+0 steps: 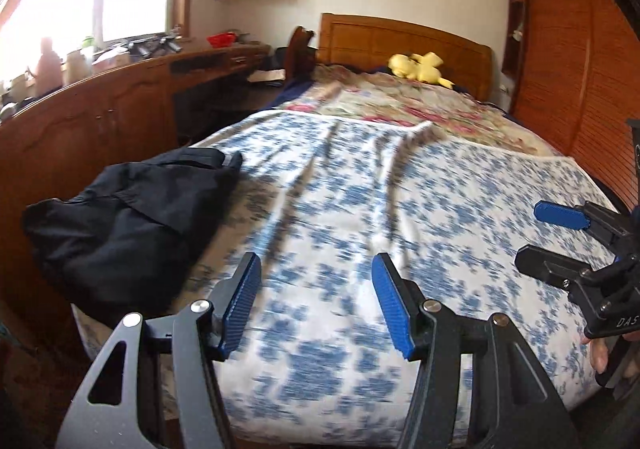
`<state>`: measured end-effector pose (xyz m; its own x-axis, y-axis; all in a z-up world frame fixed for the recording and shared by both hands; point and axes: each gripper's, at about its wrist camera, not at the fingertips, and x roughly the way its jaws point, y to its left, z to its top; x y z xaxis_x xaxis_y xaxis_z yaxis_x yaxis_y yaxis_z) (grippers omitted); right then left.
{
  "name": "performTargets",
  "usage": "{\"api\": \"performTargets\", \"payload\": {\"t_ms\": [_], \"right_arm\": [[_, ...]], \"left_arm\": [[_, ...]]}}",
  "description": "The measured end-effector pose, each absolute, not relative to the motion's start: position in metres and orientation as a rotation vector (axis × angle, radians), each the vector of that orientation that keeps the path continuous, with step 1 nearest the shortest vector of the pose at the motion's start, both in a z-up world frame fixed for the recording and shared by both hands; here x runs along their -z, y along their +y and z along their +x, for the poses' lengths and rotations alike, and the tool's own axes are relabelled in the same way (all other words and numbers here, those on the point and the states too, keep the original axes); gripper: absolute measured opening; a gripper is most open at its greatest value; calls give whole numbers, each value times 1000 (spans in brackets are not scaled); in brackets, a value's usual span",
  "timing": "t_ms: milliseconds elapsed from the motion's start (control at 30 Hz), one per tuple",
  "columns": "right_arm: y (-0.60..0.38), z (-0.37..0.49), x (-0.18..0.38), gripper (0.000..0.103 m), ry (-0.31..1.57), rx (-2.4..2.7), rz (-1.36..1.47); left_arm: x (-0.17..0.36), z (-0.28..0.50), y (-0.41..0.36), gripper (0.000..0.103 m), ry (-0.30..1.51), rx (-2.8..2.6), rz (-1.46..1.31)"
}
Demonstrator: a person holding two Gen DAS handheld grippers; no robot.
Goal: Fold large clothes
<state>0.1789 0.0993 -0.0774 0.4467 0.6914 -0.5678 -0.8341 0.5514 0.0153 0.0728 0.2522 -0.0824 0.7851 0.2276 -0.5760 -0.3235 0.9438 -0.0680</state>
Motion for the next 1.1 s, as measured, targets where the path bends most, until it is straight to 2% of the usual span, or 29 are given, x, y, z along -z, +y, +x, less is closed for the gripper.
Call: {"api": "performTargets", "payload": {"t_ms": [633,1100], "right_arm": [[-112,134,71,91,553,-583,-111],[-200,85,-17,91,337,-400,-4]], "left_arm": [[66,77,95,57,584,-33,-144],[-27,48,29,57,418,40,-65]]}}
